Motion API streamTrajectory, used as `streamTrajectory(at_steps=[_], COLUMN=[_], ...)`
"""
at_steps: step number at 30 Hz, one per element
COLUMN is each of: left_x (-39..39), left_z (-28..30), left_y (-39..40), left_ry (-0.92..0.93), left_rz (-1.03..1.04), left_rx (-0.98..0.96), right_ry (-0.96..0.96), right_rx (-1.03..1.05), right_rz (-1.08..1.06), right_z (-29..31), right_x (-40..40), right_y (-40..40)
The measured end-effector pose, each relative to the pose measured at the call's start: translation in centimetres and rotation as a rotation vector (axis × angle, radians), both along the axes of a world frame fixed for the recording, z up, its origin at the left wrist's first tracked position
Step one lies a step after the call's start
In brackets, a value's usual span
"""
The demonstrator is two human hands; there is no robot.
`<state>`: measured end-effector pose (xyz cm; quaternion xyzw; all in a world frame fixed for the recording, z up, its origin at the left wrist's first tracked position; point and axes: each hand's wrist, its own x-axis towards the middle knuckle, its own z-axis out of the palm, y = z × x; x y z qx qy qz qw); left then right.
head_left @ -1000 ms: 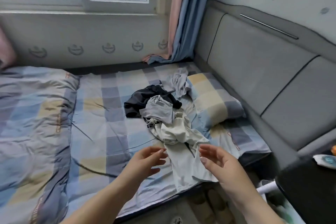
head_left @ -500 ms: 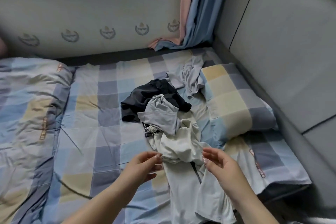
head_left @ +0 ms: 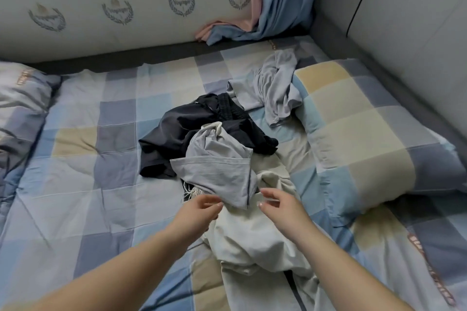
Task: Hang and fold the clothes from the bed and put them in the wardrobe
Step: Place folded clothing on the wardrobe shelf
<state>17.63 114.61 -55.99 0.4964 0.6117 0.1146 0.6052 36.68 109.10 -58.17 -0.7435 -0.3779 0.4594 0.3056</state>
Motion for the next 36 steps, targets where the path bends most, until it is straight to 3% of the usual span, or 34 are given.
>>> streamTrajectory(at_steps=[4,8,11,14,19,23,25,29,33,36], left_x=[1.4,1.7,1.5,1.3,0.4,-2.9,-4.7,-8.5,-13.1,-17.4], left_z=[-6.2,-10.8,-12.8,-13.5,-11.8,-9.5,-7.8,-3.2,1.4,4.9], left_y=[2.5,2.8,2.8,3.1,4.2,4.0,3.4,1.8,-0.4,-2.4], left_ry=[0.05,0.017,-0.033,-0.147,-0.412,-0.318,-0.323,-0.347,-0.353,-0.338], left_rz=[-0.038,-0.036,0.043,0.175,0.428,0.468,0.443,0.363,0.275,0.197], left_rx=[0.052,0.027,-0.003,-0.079,-0.151,-0.1,-0.124,-0.211,-0.355,-0.352], right_ry=[-0.009,-0.15,-0.139,-0.179,0.137,0.352,0.465,0.824,1.16,1.16], right_rx=[-0.023,-0.034,-0.029,0.032,0.168,0.144,0.101,-0.185,-0.198,-0.095], right_rz=[0.032,0.002,-0.06,0.047,0.193,0.269,0.072,-0.381,-0.514,-0.494], right_z=[-8.7,-14.0,-15.0,-13.6,-10.1,-8.9,-8.5,-7.9,-6.4,-2.2], right_x=[-0.7,-0.4,-0.4,-2.9,-9.2,-11.0,-11.2,-12.4,-13.9,-16.3], right_y=[5.5,9.4,10.8,10.3,5.2,2.2,1.9,2.5,3.7,3.3])
